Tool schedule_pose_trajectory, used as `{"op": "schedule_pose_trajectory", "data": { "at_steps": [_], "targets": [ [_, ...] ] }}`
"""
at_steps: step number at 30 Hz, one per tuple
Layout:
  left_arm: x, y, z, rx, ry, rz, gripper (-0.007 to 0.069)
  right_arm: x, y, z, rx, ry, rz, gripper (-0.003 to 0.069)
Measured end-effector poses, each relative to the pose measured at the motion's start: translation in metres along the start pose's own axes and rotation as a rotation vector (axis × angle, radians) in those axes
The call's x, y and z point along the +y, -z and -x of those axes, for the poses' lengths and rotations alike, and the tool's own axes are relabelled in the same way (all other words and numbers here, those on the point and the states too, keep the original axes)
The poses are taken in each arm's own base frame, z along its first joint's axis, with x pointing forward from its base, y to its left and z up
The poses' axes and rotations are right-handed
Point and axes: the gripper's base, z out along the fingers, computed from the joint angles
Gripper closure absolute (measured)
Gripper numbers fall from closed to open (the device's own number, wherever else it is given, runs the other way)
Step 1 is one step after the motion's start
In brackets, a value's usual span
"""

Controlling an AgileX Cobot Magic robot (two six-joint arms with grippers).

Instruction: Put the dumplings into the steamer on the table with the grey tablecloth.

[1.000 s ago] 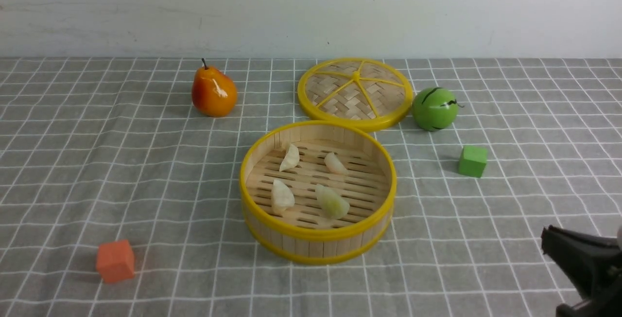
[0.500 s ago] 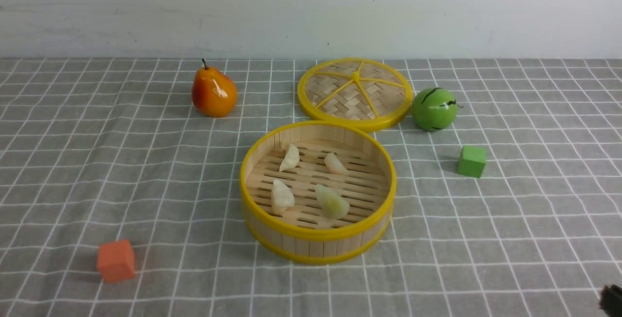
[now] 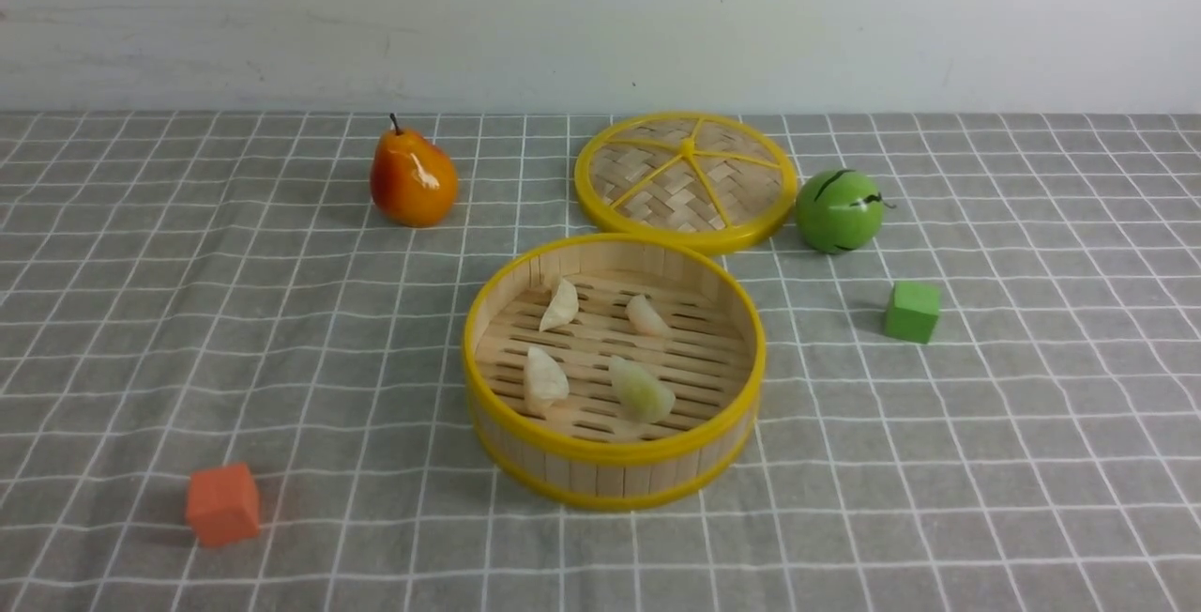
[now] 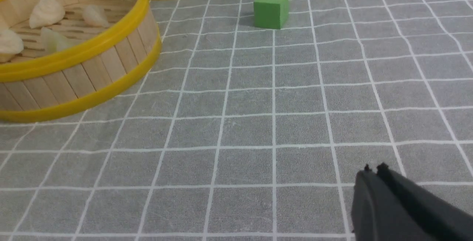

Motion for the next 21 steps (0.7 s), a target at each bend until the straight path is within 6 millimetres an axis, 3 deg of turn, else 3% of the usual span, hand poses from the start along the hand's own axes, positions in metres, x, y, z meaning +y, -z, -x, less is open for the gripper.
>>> {"op": "schedule_pose_trajectory", "data": {
  "at_steps": [21],
  "targets": [
    [0.0001, -0.0007, -0.0048, -0.051, 0.003, -0.025, 0.0568, 0.0001, 0.0001, -0.0001, 0.002, -0.002, 0.001, 0.0656]
  ]
}}
